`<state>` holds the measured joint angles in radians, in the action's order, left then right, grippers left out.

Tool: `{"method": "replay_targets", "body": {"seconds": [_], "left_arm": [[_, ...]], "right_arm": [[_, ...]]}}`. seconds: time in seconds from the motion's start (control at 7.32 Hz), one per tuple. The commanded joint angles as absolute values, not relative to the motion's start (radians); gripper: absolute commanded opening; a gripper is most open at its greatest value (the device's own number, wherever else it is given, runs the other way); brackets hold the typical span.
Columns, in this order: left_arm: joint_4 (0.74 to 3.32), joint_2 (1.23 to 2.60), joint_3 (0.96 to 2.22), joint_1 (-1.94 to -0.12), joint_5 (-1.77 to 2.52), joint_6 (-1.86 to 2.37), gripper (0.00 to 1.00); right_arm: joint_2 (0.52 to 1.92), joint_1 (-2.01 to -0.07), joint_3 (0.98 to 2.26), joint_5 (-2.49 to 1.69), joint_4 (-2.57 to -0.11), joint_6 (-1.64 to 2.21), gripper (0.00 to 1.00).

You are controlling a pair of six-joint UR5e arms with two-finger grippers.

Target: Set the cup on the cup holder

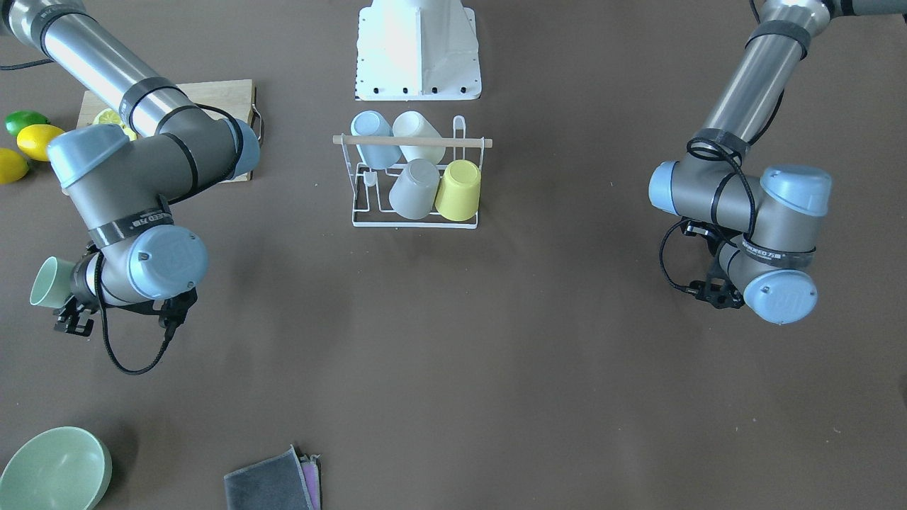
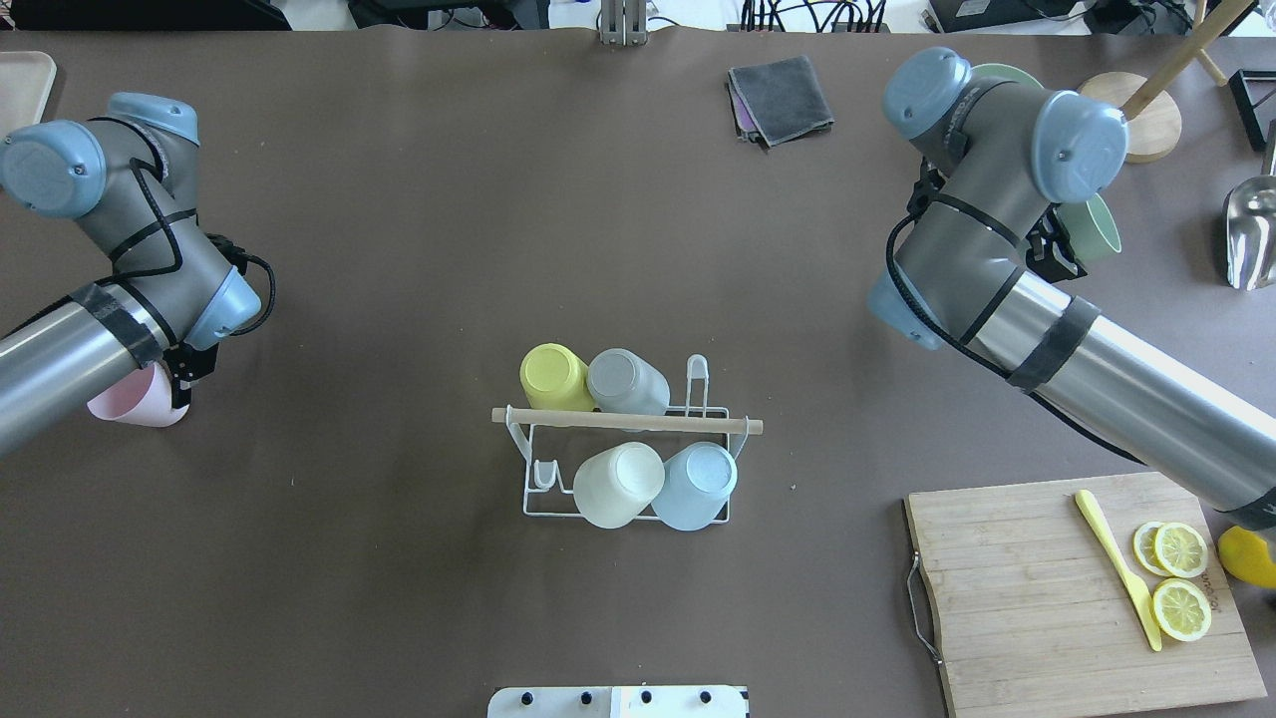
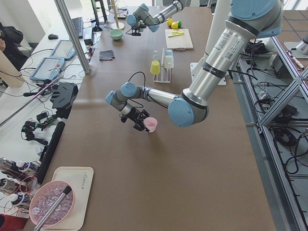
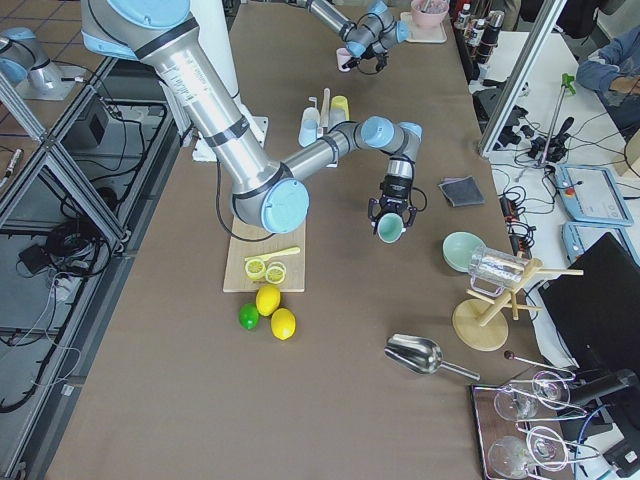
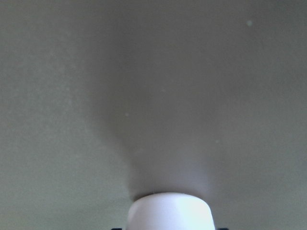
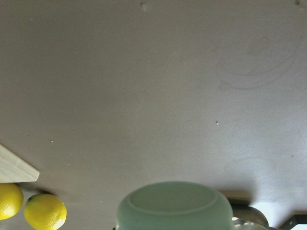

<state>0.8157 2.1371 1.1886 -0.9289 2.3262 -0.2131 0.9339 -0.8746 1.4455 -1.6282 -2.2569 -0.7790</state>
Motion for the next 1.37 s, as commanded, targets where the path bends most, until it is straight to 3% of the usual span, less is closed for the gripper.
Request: {"method": "replay_targets", "body": {"seconds": [0.0,0.41,0.82,1.23], "left_arm": [[0.700,2.138,1.289,-0.942,2.316,-0.227,0.00],[0.635,2.131,1.512,-0.986,2.171,-0.221,0.00],[0.663,2.102,1.668,-0.997,2.010,-0.203,0.00],[0.871,1.983,1.759,-0.999,2.005,-0.080,0.00]], "right_arm": [[0.959,-0.939,1.624,-1.715,-2.350,-0.676,0.00],[1.008,-0.994,1.750,-1.733,-2.382,-0.678,0.00],[1.015,-0.960,1.738,-1.724,-2.393,-0.846,0.00],[1.009,-0.963,1.743,-1.723,-2.430,-0.865,0.00]]}}
